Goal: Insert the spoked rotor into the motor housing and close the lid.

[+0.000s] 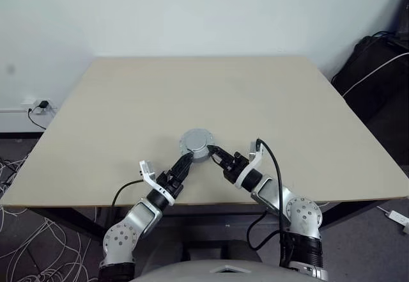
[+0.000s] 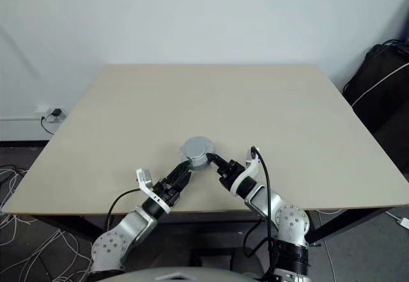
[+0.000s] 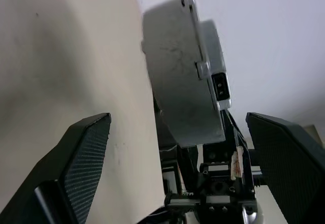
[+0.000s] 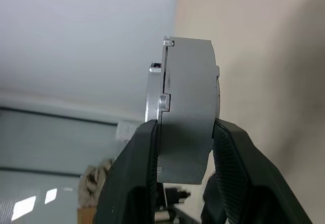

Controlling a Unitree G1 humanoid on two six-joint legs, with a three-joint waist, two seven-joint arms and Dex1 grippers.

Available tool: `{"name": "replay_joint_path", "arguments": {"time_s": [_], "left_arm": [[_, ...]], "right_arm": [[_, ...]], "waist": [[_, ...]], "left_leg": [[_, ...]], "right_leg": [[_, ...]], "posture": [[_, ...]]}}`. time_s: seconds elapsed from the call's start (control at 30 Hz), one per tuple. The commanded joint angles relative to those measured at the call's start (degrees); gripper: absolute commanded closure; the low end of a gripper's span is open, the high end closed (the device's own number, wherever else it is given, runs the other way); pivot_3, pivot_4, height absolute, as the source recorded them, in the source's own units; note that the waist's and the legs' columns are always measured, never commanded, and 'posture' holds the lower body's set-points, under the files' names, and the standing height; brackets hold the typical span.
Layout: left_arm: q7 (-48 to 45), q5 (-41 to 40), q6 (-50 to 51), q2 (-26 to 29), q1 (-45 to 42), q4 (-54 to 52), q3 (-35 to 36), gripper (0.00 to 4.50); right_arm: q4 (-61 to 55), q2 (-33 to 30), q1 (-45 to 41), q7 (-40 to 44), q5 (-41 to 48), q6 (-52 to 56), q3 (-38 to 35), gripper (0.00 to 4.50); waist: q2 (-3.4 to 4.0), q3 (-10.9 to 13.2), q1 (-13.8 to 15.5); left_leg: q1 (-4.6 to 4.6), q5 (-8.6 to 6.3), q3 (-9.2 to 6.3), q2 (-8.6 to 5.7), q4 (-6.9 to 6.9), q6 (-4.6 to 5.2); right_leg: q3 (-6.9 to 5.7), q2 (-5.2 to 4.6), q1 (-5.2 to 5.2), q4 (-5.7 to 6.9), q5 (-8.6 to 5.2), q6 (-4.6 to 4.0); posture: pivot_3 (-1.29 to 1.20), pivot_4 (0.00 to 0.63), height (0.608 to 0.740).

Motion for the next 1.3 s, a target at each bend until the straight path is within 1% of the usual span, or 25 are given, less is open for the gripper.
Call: {"name": "replay_joint_path", "arguments": {"time_s": [0.03,0.43,0.47,0.5,0.6,0.67,0.9,0.97,1.0,1.1,1.23,1.27,1.3], "left_arm": [[-0.4,-2.3,-1.6,-8.0,0.9,0.2,-1.3,0.0],[0.0,-6.1,-4.8,-7.9,2.6,0.0,-2.4,0.0],[0.0,-6.2,-5.1,-7.9,2.7,-0.1,-2.5,0.37],[0.0,-6.4,-5.4,-7.9,2.9,-0.1,-2.6,0.63],[0.0,-6.9,-5.9,-7.8,3.0,-0.1,-2.9,1.65],[0.0,-7.2,-6.2,-7.6,3.1,-0.1,-3.2,2.21],[0.0,-8.2,-7.0,-6.7,3.0,0.2,-4.2,2.22],[0.0,-8.3,-7.2,-6.6,3.0,0.3,-4.4,2.22],[0.1,-8.3,-7.3,-6.5,2.9,0.3,-4.5,2.23],[0.3,-8.0,-7.6,-6.0,2.8,0.3,-4.8,2.31],[0.9,-6.8,-8.7,-5.2,2.0,-0.2,-4.3,2.31],[1.2,-6.5,-9.1,-5.2,1.8,-0.2,-4.0,2.33],[1.5,-6.0,-9.6,-5.1,1.5,-0.1,-3.6,2.35]], "right_arm": [[-4.6,0.4,-0.5,0.0,4.4,1.1,1.8,3.23],[-5.6,-1.9,1.0,-2.5,8.4,2.0,3.0,3.23],[-5.6,-2.0,1.1,-2.7,8.7,2.0,3.1,3.23],[-5.7,-2.2,1.2,-2.8,9.0,1.9,3.1,3.23],[-5.7,-2.7,1.5,-3.1,9.5,2.0,3.4,3.23],[-5.7,-3.0,1.7,-3.1,9.8,1.8,3.7,3.23],[-6.9,-4.1,2.2,-1.7,9.0,0.4,4.6,3.24],[-6.8,-4.4,2.3,-1.7,9.0,0.1,4.7,2.45],[-6.8,-4.6,2.4,-1.7,9.1,0.1,4.9,2.27],[-7.0,-5.4,2.7,-2.0,9.1,-0.1,5.1,1.25],[-9.5,-9.8,4.5,-1.9,8.1,0.9,5.1,0.0],[-10.5,-11.3,5.1,-1.5,7.0,0.9,5.4,0.0],[-12.1,-13.3,5.7,-0.9,3.8,0.1,6.4,0.0]], "waist": [[0.0,0.0,0.0],[0.0,0.0,0.0],[0.0,0.0,0.0],[0.0,0.0,0.0],[0.0,0.0,0.0],[-0.02,0.0,0.0],[-0.02,0.0,0.1],[-0.02,0.0,0.1],[-0.02,0.0,0.1],[-0.03,0.0,0.1],[-0.03,0.0,0.4],[-0.04,0.0,0.6],[-0.05,0.0,0.7]], "left_leg": [[0.0,0.0,0.0,0.0,0.0,0.0],[0.0,0.0,0.0,0.0,0.01,0.0],[-0.01,0.0,0.0,0.0,0.0,0.0],[-0.01,0.0,0.0,0.0,0.0,0.0],[0.0,0.0,0.0,0.0,0.02,0.0],[0.0,0.0,0.0,0.0,0.04,0.01],[0.0,0.0,0.0,0.0,0.04,0.01],[0.0,0.0,0.0,0.0,0.05,0.02],[0.01,0.0,0.0,0.0,0.06,0.02],[0.01,0.0,0.0,0.0,0.07,0.02],[0.0,0.0,0.0,0.0,0.09,0.02],[0.0,0.0,0.0,0.0,0.11,0.03],[0.0,-0.01,0.0,0.0,0.13,0.04]], "right_leg": [[0.01,0.0,0.0,0.0,0.0,0.0],[0.0,-0.01,0.01,-0.02,-0.01,-0.01],[0.0,0.0,0.01,-0.02,-0.01,-0.01],[0.0,0.0,0.01,-0.02,-0.01,-0.02],[0.0,-0.01,0.02,-0.02,-0.01,-0.02],[0.0,-0.01,0.03,-0.02,-0.01,-0.02],[-0.01,0.0,0.04,-0.04,-0.01,-0.01],[-0.02,0.0,0.05,-0.03,-0.01,-0.01],[-0.02,0.01,0.06,-0.03,-0.01,-0.01],[-0.01,0.01,0.06,-0.03,-0.01,-0.01],[-0.02,0.01,0.07,-0.04,-0.01,-0.01],[-0.03,0.01,0.08,-0.05,-0.01,-0.01],[-0.03,0.01,0.1,-0.06,-0.01,-0.01]], "posture": [[0.0,0.0,0.74],[0.0,0.0,0.74],[0.0,0.0,0.74],[0.0,0.0,0.74],[0.0,0.0,0.74],[0.0,0.0,0.74],[0.0,0.0,0.74],[0.0,0.0,0.74],[0.0,0.0,0.74],[0.0,0.0,0.74],[0.0,0.0,0.74],[0.0,0.0,0.74],[0.0,0.0,0.74]]}}
